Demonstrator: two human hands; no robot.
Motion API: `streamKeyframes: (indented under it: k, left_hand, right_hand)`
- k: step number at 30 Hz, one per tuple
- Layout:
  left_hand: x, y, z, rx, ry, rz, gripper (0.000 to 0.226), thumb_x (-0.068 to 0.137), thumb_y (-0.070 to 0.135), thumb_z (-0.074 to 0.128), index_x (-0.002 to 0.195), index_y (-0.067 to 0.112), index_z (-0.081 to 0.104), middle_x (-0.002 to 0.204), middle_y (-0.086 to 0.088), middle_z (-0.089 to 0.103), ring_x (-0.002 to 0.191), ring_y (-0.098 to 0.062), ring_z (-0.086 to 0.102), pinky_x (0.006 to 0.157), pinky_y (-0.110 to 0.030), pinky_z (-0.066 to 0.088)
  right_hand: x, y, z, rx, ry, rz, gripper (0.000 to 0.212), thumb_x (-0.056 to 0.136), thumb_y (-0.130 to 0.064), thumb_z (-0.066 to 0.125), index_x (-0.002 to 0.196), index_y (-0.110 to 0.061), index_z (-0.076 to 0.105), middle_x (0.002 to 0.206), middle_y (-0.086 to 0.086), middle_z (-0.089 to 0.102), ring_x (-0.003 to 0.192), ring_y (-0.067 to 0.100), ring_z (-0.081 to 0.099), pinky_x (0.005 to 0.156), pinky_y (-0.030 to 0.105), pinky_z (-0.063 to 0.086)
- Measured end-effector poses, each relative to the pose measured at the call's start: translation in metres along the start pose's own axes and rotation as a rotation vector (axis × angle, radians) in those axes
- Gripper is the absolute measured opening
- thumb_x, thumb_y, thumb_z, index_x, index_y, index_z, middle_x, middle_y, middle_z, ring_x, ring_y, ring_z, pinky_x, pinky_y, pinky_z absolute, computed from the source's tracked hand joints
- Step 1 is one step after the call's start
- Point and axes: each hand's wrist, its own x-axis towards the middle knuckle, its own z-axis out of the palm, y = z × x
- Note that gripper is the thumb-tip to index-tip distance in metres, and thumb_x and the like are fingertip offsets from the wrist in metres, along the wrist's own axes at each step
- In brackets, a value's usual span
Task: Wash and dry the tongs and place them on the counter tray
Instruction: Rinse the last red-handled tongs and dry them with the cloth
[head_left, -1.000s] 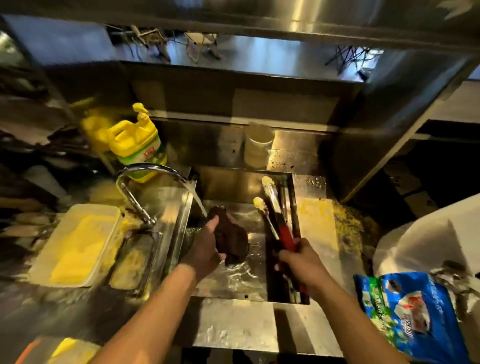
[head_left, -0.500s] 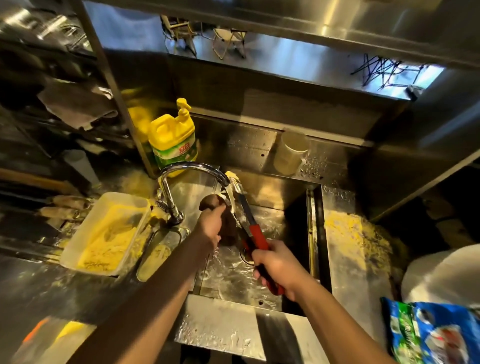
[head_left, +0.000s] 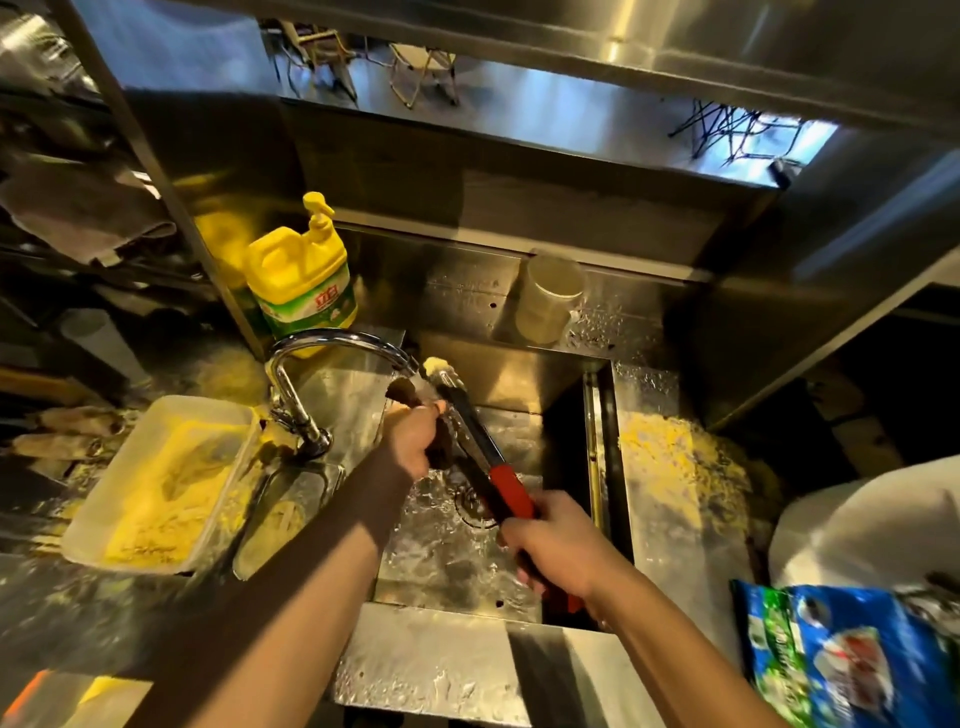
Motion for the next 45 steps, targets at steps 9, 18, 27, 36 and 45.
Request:
streamKeyframes:
  k: [9,18,27,36,45]
  left_hand:
    - [0.017,0.005,-0.010,0.013,0.010,0.000,0.038,0.094,0.008,0.054,0.130,-0.002,0.056,0.111,-0.023,0.066,0.087,-0.031,0.065,0.072,-0.041,0.054]
    - [-0.005,-0.009,-0.027,-0.192,0.033,-0.059,0.031,0.099,0.025,0.051,0.122,0.008,0.063,0.117,-0.015,0.065,0.103,-0.028,0.065,0.081,-0.035,0.057]
    - [-0.029,-0.037,-0.032,-0.328,-0.197,-0.048,0.029,0.101,0.031,0.043,0.104,0.010,0.063,0.092,-0.013,0.075,0.086,-0.025,0.072,0.071,-0.038,0.053]
    - [-0.035,-0.032,-0.031,-0.319,-0.152,-0.074,0.019,0.099,0.027,0.050,0.100,0.014,0.063,0.102,-0.015,0.068,0.098,-0.030,0.065,0.072,-0.043,0.050]
    - [-0.028,-0.015,-0.023,-0.171,-0.012,-0.016,0.006,0.098,0.013,0.055,0.103,0.013,0.057,0.085,-0.008,0.061,0.075,-0.022,0.060,0.063,-0.034,0.052]
  right_hand:
    - [-0.010,0.009,-0.012,0.087,-0.067,0.016,0.025,0.076,-0.023,0.063,0.096,-0.008,0.059,0.067,0.009,0.060,0.042,0.015,0.048,0.038,0.024,0.039]
    - [-0.004,0.020,-0.023,0.021,0.050,-0.039,0.026,0.094,-0.035,0.048,0.112,-0.021,0.061,0.073,0.007,0.057,0.058,0.024,0.056,0.051,0.035,0.044]
    - [0.001,0.013,-0.008,0.054,0.039,-0.076,0.037,0.080,-0.010,0.081,0.101,-0.031,0.059,0.091,0.003,0.072,0.058,0.017,0.065,0.053,0.029,0.053]
    - [0.001,0.010,-0.015,0.084,-0.039,0.148,0.046,0.080,0.007,0.064,0.118,-0.018,0.061,0.091,0.012,0.066,0.072,0.021,0.064,0.063,0.031,0.054]
    - [-0.012,0.016,0.006,0.096,-0.014,0.089,0.019,0.081,-0.002,0.061,0.098,-0.011,0.058,0.057,0.000,0.062,0.039,0.015,0.052,0.038,0.022,0.042]
